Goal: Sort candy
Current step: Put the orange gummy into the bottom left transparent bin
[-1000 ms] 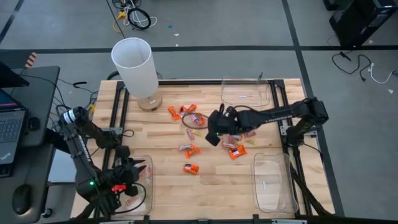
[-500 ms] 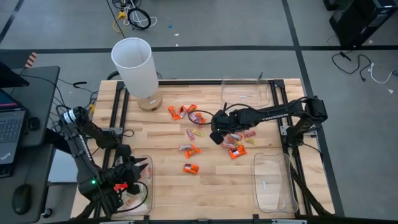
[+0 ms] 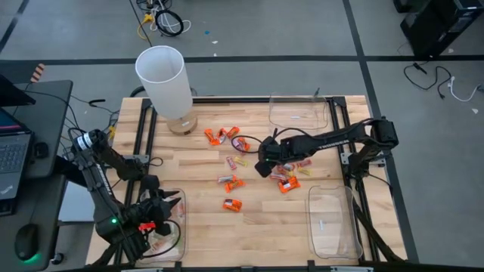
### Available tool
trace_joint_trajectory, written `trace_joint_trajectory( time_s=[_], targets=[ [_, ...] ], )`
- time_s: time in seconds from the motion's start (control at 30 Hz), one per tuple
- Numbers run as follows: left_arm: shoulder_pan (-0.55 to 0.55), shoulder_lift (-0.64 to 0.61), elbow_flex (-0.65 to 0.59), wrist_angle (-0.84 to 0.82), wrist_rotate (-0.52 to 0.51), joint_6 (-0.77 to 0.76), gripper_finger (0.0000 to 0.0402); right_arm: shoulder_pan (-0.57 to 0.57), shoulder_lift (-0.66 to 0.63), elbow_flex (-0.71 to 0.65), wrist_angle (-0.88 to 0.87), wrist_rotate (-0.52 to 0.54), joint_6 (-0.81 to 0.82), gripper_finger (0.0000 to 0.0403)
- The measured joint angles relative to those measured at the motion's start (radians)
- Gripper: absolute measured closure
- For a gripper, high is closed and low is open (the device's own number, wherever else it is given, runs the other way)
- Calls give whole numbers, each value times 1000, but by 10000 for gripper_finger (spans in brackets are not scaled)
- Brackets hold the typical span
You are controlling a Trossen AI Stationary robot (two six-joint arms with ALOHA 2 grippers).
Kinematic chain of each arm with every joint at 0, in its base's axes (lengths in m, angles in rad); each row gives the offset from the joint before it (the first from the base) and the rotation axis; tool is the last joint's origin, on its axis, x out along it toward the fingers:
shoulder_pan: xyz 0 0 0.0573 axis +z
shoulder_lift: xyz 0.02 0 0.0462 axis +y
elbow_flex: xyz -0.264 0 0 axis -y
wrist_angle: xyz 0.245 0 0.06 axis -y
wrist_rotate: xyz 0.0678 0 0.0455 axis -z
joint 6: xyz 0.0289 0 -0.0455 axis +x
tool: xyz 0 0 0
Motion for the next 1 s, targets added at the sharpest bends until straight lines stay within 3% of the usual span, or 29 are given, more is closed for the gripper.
trace_joint_trajectory(
  time_s=[0.37,0.77,1.0],
  targets=[
    [0,0,-68,4,-9,-31,296,-6,0,-105,109,-4,46,279],
    [0,0,-94,9,-14,-108,296,-28,1,-130,188,19,26,275],
    [0,0,-94,19,-64,-112,296,-29,2,-172,242,13,47,276]
  ],
)
